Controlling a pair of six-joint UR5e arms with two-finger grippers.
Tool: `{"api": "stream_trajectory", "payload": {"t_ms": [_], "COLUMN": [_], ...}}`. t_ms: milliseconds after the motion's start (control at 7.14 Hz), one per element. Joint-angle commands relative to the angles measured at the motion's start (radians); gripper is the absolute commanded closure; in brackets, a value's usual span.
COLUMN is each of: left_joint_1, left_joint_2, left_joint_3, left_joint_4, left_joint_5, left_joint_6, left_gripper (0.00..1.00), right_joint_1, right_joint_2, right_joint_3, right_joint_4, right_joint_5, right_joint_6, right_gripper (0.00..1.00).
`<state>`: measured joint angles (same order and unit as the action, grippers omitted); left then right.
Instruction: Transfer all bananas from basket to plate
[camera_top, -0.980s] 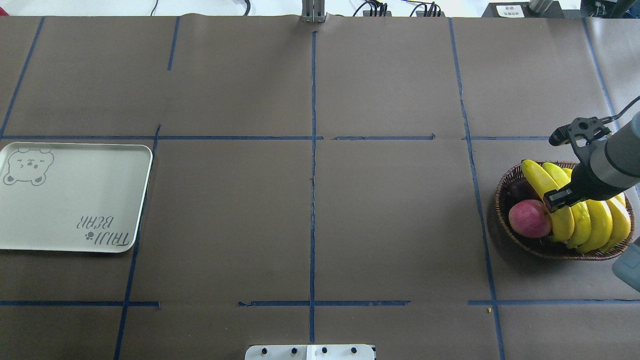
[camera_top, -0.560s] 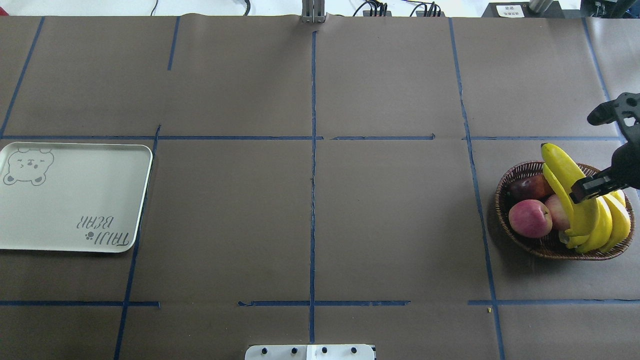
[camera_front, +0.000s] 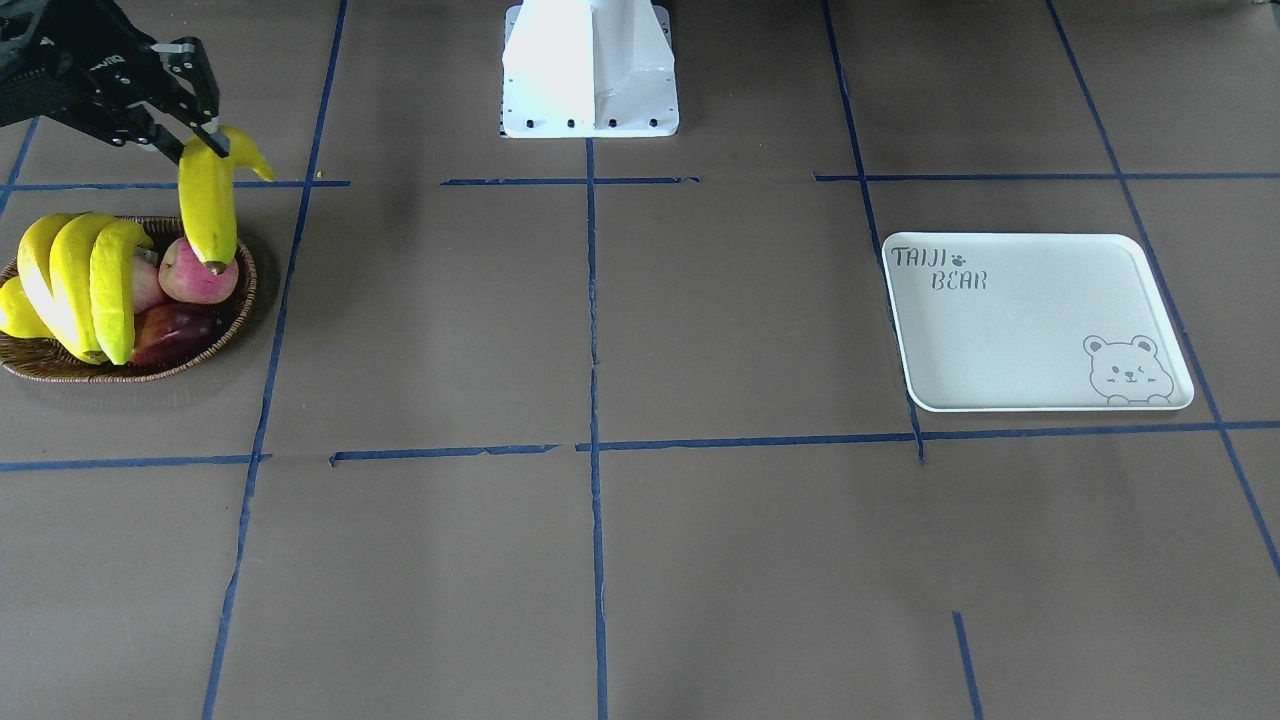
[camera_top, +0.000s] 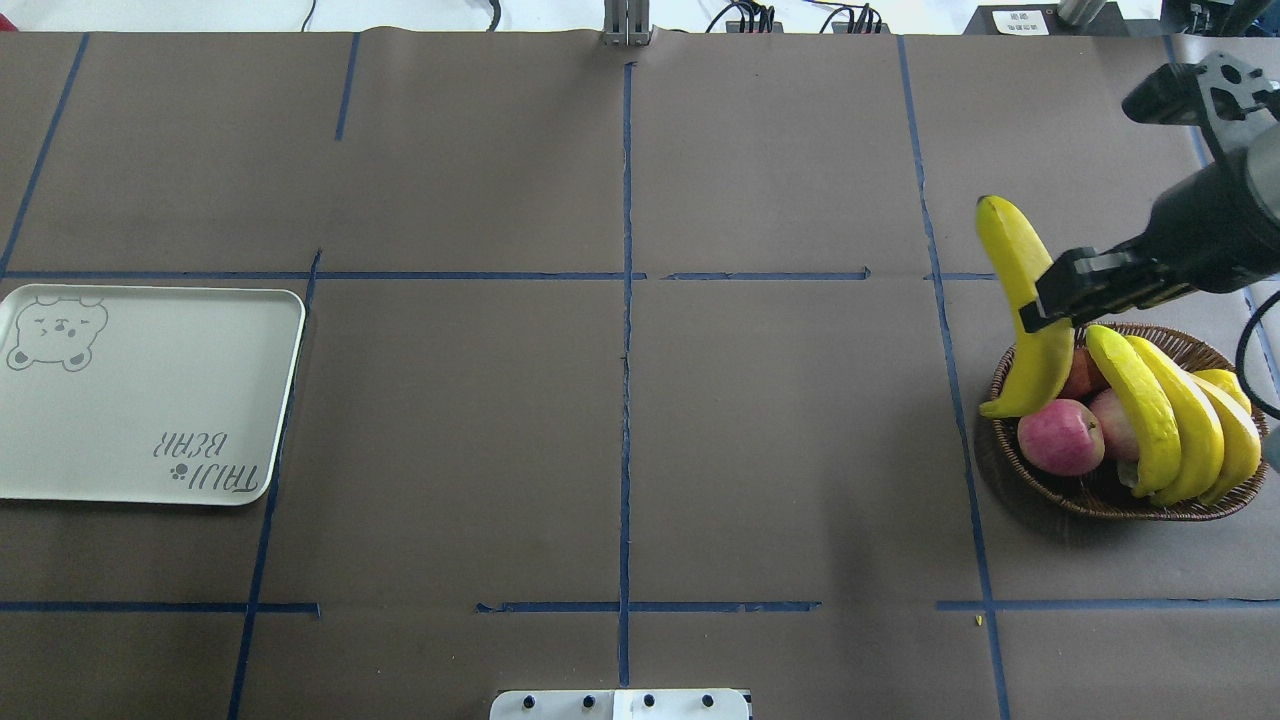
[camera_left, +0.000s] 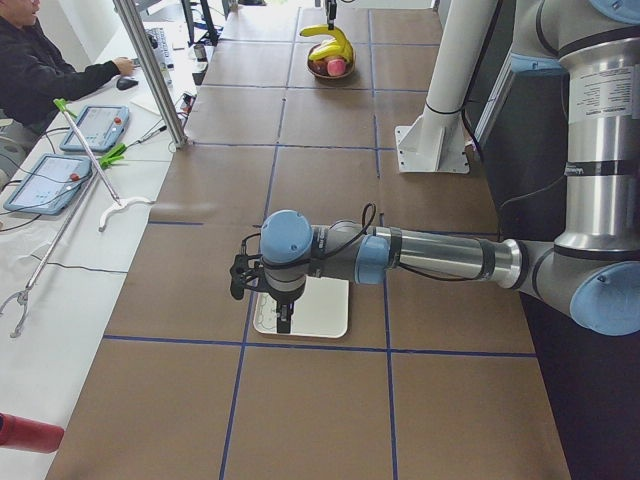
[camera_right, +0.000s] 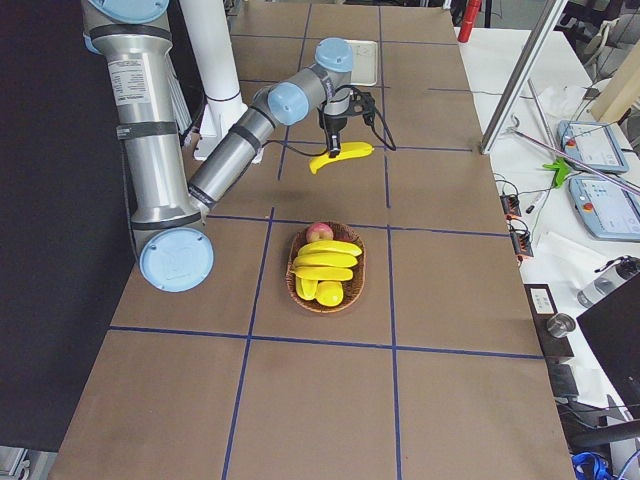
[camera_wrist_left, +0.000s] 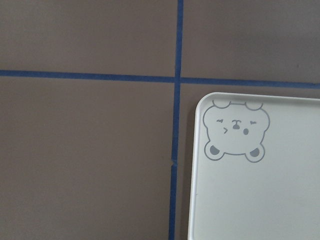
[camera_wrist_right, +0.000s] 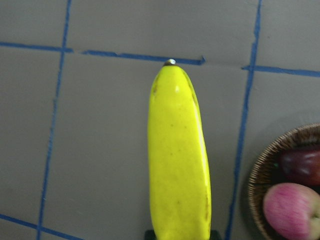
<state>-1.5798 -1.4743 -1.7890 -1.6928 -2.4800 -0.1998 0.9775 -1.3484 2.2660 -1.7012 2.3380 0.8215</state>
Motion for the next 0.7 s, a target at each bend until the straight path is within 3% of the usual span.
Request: {"api": "stream_trajectory", "payload": {"t_ms": [0,140,280,560], "left_joint_1": [0.143,0.226,0.268,0.421], "left_joint_2": [-0.047,-0.102,-0.189,-0.372], "left_joint_3": [-0.009,-0.004,-0.013,-0.021], "left_joint_4": [-0.338,-0.467,-0.548,-0.573], "left_joint_5": [-0.071,-0.071,-0.073,-0.07], "left_joint_6": [-0.483,-0.73,-0.909,-1.184], "left_gripper": [0.0,0.0,0.0,0.01], "right_joint_1": [-0.174,-0.278,-0.368,-0.462], "right_joint_2": [0.06,0.061,0.069,0.141], "right_joint_3": [-0.09,-0.107,-0.111,-0.124], "right_joint_4": [0.42,0.555,0.613,0.649], "right_joint_5": [-0.143,-0.249,-0.326,-0.348], "right_joint_6": [0.422,0.564,0.596,0.599], "right_gripper": [1.0,1.0,1.0,1.0]}}
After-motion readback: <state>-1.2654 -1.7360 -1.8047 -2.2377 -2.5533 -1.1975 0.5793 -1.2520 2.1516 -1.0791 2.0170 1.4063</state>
